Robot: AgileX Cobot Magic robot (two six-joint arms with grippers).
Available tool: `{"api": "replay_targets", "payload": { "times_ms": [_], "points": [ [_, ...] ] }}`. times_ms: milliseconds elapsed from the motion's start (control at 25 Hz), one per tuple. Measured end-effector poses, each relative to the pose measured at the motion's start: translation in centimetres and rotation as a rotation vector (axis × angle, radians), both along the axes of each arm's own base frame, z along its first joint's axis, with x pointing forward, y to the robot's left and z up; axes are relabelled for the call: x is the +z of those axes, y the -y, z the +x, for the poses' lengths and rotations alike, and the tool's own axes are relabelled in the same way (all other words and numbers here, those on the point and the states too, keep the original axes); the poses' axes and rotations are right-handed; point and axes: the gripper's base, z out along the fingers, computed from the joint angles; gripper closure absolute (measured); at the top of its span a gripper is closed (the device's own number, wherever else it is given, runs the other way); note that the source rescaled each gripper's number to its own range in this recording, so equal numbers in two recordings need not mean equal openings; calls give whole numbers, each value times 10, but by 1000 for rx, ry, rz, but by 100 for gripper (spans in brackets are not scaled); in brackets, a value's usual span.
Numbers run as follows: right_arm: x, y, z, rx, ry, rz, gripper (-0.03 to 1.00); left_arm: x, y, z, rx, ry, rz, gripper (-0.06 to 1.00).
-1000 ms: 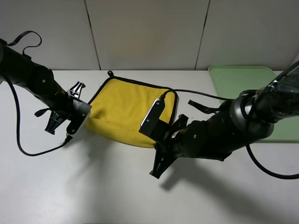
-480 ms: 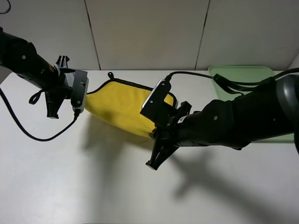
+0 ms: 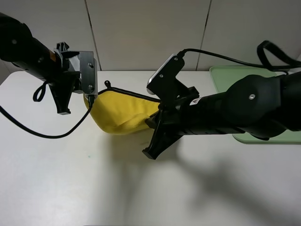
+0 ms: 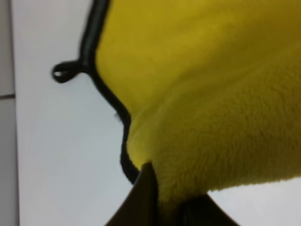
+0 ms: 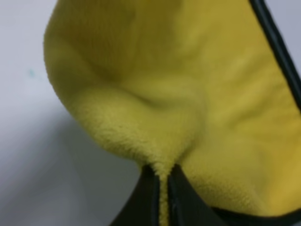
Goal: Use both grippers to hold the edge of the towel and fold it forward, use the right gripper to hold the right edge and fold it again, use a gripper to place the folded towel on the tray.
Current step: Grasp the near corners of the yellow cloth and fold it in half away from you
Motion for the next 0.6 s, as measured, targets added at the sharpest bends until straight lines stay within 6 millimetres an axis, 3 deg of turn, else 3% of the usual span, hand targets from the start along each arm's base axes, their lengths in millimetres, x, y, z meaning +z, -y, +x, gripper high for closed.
{"api": "replay_targets", "payload": {
  "times_ms": [240, 440, 600],
  "points": [
    [12, 2, -4, -3, -4, 44, 97, 17, -6, -10, 80, -14, -46, 94],
    [12, 2, -4, -6, -1, 46, 97, 18, -11, -11, 168, -46, -92, 94],
    [12, 4, -1, -20, 1, 47, 97, 18, -26, -5, 295, -60, -157, 94]
  ]
}}
